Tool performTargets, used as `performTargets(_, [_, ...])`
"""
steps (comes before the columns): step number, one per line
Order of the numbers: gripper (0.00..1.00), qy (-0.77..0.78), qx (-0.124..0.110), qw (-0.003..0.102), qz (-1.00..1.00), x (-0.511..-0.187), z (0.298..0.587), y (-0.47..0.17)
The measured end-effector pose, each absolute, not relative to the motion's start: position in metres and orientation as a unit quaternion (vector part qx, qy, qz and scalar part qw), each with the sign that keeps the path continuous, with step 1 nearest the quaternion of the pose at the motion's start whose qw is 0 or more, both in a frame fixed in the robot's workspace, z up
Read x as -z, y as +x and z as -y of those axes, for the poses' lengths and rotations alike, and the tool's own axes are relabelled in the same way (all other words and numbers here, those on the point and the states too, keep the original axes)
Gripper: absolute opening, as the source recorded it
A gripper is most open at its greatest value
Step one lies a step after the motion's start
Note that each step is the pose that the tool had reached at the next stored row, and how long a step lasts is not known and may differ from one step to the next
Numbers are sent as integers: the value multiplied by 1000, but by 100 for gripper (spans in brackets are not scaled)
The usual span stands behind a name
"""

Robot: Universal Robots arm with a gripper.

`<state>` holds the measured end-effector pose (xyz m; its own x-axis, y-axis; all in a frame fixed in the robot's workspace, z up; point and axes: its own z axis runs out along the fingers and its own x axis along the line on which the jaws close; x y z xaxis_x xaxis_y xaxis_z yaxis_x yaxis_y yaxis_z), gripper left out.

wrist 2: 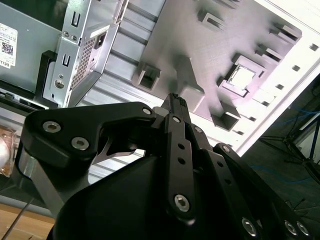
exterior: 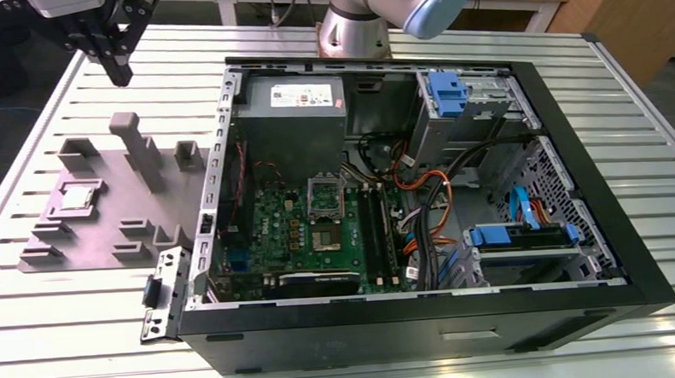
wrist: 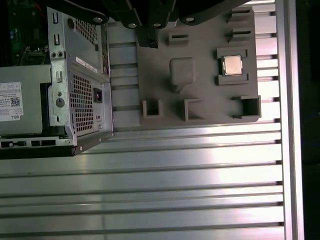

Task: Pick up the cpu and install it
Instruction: 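Reach for the cpu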

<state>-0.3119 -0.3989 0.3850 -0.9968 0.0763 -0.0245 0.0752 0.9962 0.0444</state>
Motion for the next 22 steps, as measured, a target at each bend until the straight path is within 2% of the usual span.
performTargets(22, [11, 38, -22, 13, -999, -385, 399, -325])
